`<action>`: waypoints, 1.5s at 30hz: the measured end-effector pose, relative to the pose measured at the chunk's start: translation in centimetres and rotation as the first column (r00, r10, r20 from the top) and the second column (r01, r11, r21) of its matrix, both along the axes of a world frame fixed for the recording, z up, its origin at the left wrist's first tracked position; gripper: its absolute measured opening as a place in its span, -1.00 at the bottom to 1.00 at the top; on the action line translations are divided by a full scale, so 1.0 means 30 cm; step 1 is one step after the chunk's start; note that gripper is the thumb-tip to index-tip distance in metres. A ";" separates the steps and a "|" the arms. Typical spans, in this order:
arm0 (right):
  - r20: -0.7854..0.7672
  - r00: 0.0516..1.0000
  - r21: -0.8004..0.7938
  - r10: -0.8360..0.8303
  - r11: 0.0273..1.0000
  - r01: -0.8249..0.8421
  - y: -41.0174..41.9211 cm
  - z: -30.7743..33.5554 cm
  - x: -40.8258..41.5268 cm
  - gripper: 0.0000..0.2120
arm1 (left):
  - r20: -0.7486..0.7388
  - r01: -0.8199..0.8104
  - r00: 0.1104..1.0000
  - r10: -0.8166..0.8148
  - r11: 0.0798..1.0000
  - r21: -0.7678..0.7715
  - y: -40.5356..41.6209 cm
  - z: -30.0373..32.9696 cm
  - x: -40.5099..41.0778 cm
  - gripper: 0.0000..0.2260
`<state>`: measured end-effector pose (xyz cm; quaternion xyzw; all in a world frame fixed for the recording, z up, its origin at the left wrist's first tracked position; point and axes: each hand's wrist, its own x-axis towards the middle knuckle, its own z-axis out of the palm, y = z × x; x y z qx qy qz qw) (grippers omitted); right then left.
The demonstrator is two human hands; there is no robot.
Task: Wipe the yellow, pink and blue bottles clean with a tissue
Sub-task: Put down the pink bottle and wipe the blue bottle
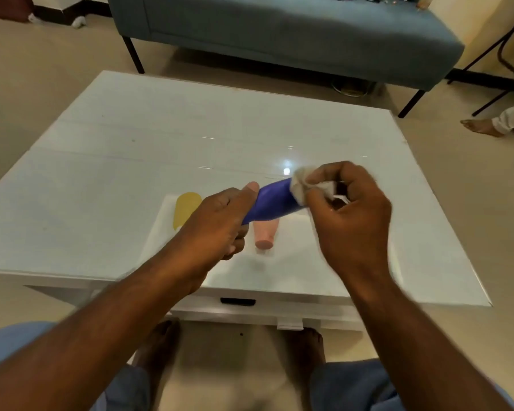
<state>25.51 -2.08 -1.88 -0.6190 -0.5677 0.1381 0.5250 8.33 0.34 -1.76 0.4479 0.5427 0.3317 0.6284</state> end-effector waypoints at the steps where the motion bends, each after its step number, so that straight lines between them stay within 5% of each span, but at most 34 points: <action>1: -0.004 0.998 -0.028 -0.059 0.998 0.059 0.011 0.007 0.031 -0.89 | 0.000 -0.010 1.000 0.010 1.000 0.012 -0.003 -0.003 0.003 -0.69; 3: 0.016 0.997 -0.050 -0.076 0.996 0.077 0.004 0.002 0.040 -0.89 | -0.020 0.016 1.000 -0.014 0.996 0.085 -0.014 -0.017 0.011 -0.71; 8: 0.136 0.966 0.001 0.222 0.975 -0.224 -0.060 -0.025 -0.087 -0.81 | -0.166 0.066 0.986 -0.007 0.933 0.353 -0.013 -0.040 0.015 -0.75; 16: -0.019 0.985 -0.013 -0.169 0.986 0.169 0.020 0.023 0.103 -0.90 | -0.412 0.243 0.911 0.003 0.803 0.544 -0.016 -0.060 -0.013 -0.70; 20: 0.124 0.987 -0.066 0.101 0.993 -0.093 -0.012 -0.002 0.036 -0.87 | -0.358 0.155 0.931 0.066 0.818 0.554 0.023 -0.046 -0.039 -0.76; 23: 0.077 0.997 -0.098 -0.010 0.995 0.017 0.009 -0.003 0.047 -0.90 | -0.235 0.029 0.966 0.108 0.857 0.514 0.061 -0.017 -0.069 -0.78; 27: -0.392 0.890 -0.219 -0.232 0.963 0.154 0.034 0.031 0.117 -0.87 | -0.113 -0.089 0.982 0.148 0.905 0.415 0.081 -0.010 -0.099 -0.73; 31: -0.349 0.932 -0.386 -0.095 0.921 -0.051 0.015 0.013 0.102 -0.81 | -0.050 -0.006 0.999 0.018 0.971 0.238 0.079 -0.023 -0.086 -0.70; 35: -0.396 0.907 -0.610 0.143 0.698 -0.376 0.001 0.005 0.073 -0.88 | 0.168 -0.004 0.986 -0.006 0.999 0.055 0.080 -0.034 -0.046 -0.72; 41: -0.512 0.817 -0.607 0.265 0.562 -0.562 -0.018 0.014 0.059 -0.53 | 0.222 0.057 0.973 -0.060 0.998 0.016 0.069 -0.063 -0.007 -0.60; 43: -0.541 0.814 -0.583 0.209 0.605 -0.543 -0.008 0.019 0.082 -0.67 | 0.118 0.081 0.989 -0.088 0.995 0.064 0.070 -0.056 -0.009 -0.59; 45: -0.393 0.912 -0.620 0.115 0.699 -0.355 0.023 -0.005 0.117 -0.79 | -0.388 0.176 0.920 -0.057 0.944 0.279 0.085 -0.056 -0.044 -0.51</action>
